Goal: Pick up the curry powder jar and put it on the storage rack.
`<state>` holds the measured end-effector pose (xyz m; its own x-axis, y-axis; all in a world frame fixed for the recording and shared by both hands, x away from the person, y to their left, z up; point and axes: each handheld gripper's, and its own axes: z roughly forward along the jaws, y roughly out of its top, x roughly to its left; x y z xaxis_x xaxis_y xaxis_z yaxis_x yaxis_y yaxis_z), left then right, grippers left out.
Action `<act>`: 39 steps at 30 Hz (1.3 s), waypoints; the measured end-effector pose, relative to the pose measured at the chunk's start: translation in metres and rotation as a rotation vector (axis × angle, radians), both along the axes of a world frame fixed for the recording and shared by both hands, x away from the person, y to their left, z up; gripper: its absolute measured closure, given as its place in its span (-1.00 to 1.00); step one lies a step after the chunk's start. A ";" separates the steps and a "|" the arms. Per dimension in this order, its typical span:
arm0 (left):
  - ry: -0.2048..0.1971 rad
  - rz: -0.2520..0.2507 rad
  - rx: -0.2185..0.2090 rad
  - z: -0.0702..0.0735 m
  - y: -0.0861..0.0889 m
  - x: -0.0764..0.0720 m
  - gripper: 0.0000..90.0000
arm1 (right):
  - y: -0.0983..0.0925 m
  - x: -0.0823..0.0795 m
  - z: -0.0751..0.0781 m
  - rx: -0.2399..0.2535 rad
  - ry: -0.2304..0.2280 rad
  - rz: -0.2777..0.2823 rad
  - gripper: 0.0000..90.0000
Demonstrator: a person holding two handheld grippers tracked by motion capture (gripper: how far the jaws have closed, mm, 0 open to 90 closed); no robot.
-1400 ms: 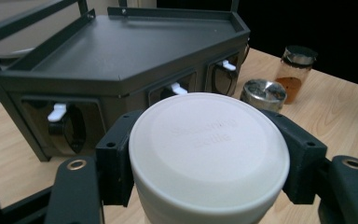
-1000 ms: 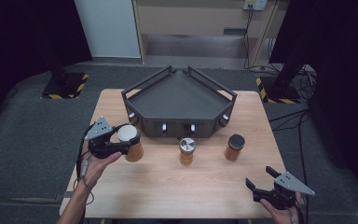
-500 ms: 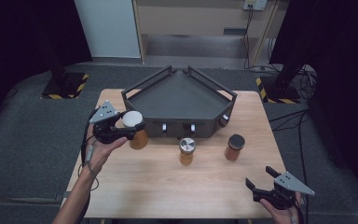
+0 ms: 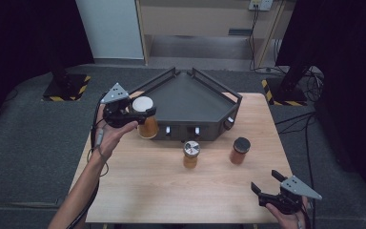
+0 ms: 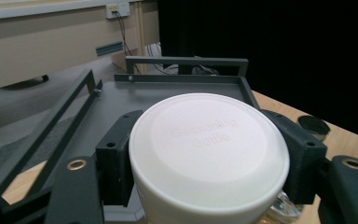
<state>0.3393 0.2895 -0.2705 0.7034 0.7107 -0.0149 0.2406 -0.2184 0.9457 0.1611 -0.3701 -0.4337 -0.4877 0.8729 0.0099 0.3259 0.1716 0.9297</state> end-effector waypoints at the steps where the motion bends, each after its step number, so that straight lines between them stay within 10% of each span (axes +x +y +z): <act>1: -0.003 0.012 0.008 0.003 -0.003 0.003 -0.27 | 0.000 0.000 0.000 0.001 0.001 -0.001 -0.83; 39: 0.011 0.175 0.005 0.002 -0.044 0.091 -0.27 | -0.001 0.001 -0.001 0.013 0.005 -0.001 -0.83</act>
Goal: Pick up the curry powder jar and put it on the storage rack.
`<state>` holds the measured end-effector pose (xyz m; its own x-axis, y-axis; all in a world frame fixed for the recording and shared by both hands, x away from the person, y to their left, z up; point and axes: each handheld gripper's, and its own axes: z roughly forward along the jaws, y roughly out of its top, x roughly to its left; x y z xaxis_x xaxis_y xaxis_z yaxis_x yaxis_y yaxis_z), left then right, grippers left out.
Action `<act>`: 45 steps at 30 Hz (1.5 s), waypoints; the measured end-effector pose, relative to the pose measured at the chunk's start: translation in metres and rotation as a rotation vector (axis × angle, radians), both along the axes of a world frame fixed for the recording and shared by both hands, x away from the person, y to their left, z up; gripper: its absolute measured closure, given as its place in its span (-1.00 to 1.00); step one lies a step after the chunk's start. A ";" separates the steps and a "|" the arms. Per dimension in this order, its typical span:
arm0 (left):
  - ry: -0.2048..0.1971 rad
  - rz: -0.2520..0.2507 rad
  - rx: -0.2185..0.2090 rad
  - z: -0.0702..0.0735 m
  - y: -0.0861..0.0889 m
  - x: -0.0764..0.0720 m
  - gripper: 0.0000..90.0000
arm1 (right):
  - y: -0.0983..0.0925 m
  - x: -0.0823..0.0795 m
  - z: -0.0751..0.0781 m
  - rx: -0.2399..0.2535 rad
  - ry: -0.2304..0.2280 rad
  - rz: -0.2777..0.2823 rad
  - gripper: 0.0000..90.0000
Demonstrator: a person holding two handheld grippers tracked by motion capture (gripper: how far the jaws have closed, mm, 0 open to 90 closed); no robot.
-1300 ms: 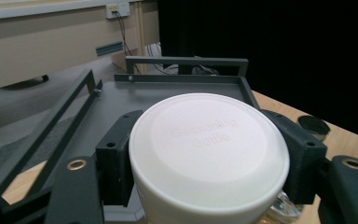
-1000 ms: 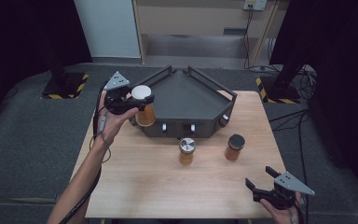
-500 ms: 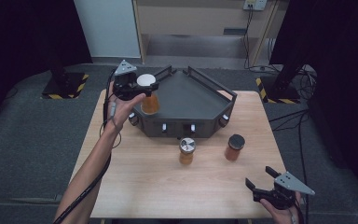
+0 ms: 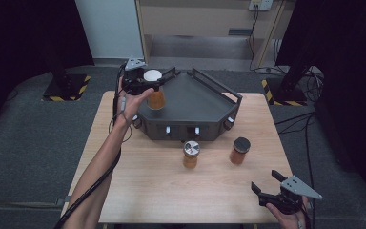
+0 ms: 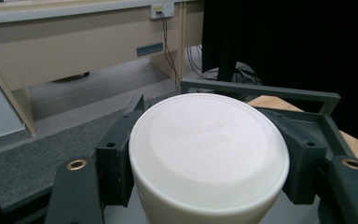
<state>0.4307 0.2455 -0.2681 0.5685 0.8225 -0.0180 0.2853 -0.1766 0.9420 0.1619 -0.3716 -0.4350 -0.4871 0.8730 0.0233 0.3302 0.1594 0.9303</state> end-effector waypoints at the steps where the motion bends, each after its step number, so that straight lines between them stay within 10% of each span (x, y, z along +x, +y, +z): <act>1: 0.001 0.003 0.000 -0.001 0.000 0.002 -0.27 | 0.000 0.000 0.000 0.000 0.000 0.000 -0.83; 45: 0.038 0.073 -0.028 -0.031 0.002 0.019 -0.27 | -0.001 0.000 0.000 0.003 0.004 0.004 -0.83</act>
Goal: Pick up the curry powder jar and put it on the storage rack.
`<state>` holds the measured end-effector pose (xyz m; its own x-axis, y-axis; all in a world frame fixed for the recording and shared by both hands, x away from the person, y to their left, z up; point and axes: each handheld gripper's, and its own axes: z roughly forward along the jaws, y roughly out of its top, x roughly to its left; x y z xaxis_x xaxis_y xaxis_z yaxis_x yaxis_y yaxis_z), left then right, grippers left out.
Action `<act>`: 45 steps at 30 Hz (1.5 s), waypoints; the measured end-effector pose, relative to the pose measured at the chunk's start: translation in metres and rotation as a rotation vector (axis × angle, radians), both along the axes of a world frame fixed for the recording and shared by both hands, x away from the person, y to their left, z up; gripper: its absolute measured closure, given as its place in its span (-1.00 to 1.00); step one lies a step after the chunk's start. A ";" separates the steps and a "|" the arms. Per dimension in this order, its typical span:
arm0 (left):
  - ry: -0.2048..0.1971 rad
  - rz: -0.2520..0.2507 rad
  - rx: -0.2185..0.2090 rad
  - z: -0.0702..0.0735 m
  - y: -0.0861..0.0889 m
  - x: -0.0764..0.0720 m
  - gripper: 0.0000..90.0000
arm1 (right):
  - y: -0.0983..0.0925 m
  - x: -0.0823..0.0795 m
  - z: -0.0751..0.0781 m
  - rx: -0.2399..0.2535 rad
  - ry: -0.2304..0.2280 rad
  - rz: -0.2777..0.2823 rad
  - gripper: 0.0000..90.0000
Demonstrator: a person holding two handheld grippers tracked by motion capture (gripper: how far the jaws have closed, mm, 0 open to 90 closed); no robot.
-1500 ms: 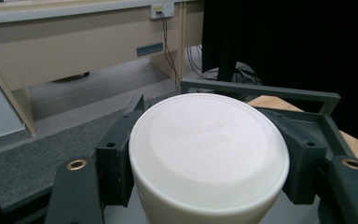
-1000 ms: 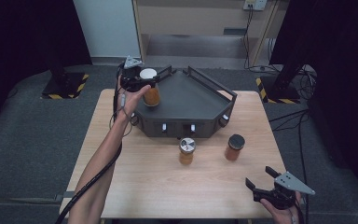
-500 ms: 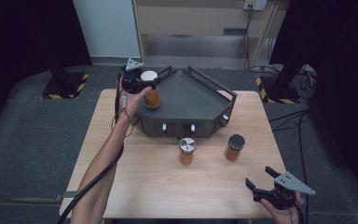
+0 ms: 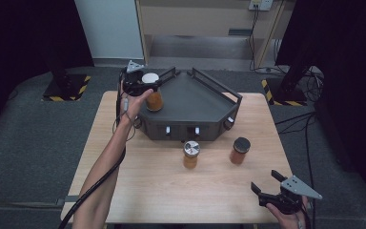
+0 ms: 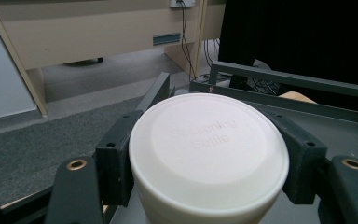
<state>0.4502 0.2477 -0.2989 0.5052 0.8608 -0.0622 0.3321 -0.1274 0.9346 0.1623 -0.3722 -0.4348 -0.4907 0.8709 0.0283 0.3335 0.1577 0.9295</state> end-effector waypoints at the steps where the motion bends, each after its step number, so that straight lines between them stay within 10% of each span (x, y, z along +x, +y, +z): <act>1: -0.003 -0.001 0.000 -0.001 0.000 0.000 -0.27 | 0.000 0.000 0.000 0.001 -0.001 0.000 -0.83; 26: -0.064 -0.005 -0.061 0.004 0.006 -0.014 -0.66 | 0.000 0.000 0.000 -0.001 -0.004 0.003 -0.84; 45: -0.116 -0.064 -0.025 0.037 0.031 -0.070 -0.84 | 0.001 -0.001 0.000 -0.003 -0.005 0.006 -0.84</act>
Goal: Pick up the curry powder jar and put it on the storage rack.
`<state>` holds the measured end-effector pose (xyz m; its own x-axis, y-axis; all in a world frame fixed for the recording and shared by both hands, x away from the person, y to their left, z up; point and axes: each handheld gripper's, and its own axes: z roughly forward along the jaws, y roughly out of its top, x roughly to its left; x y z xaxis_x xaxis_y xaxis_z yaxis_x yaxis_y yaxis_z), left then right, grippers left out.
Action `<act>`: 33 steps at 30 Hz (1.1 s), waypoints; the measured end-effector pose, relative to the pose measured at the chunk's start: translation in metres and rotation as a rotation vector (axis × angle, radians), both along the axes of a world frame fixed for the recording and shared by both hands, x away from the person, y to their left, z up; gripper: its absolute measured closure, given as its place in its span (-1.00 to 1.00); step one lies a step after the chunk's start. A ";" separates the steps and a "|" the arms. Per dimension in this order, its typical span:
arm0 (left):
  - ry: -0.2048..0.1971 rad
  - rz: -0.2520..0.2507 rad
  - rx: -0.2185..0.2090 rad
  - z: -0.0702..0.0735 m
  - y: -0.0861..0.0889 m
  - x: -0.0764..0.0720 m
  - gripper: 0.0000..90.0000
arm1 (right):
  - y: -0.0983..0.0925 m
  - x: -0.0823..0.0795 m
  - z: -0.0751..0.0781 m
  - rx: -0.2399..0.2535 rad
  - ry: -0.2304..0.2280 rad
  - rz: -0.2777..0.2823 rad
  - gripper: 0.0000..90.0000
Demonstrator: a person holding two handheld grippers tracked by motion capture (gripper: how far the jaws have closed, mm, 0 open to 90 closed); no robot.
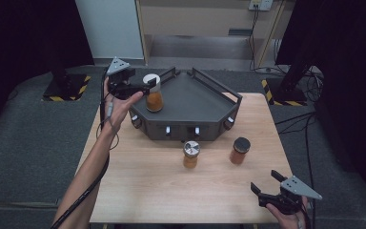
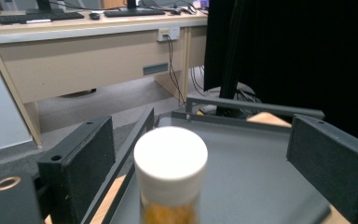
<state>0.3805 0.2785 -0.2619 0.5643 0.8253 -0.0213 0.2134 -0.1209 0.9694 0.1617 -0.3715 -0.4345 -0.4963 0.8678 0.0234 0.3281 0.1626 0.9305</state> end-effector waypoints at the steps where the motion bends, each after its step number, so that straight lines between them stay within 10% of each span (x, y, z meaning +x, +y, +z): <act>1: -0.003 -0.004 -0.004 0.000 0.002 -0.004 -0.84 | 0.000 0.000 0.000 0.000 0.001 0.000 -0.84; 20: -0.038 -0.116 0.004 -0.022 0.030 -0.077 -0.88 | 0.000 0.001 0.000 -0.002 0.009 -0.004 -0.89; 33: -0.021 -0.136 -0.042 -0.074 0.049 -0.116 -0.88 | 0.000 0.002 0.000 0.007 0.015 -0.009 -0.92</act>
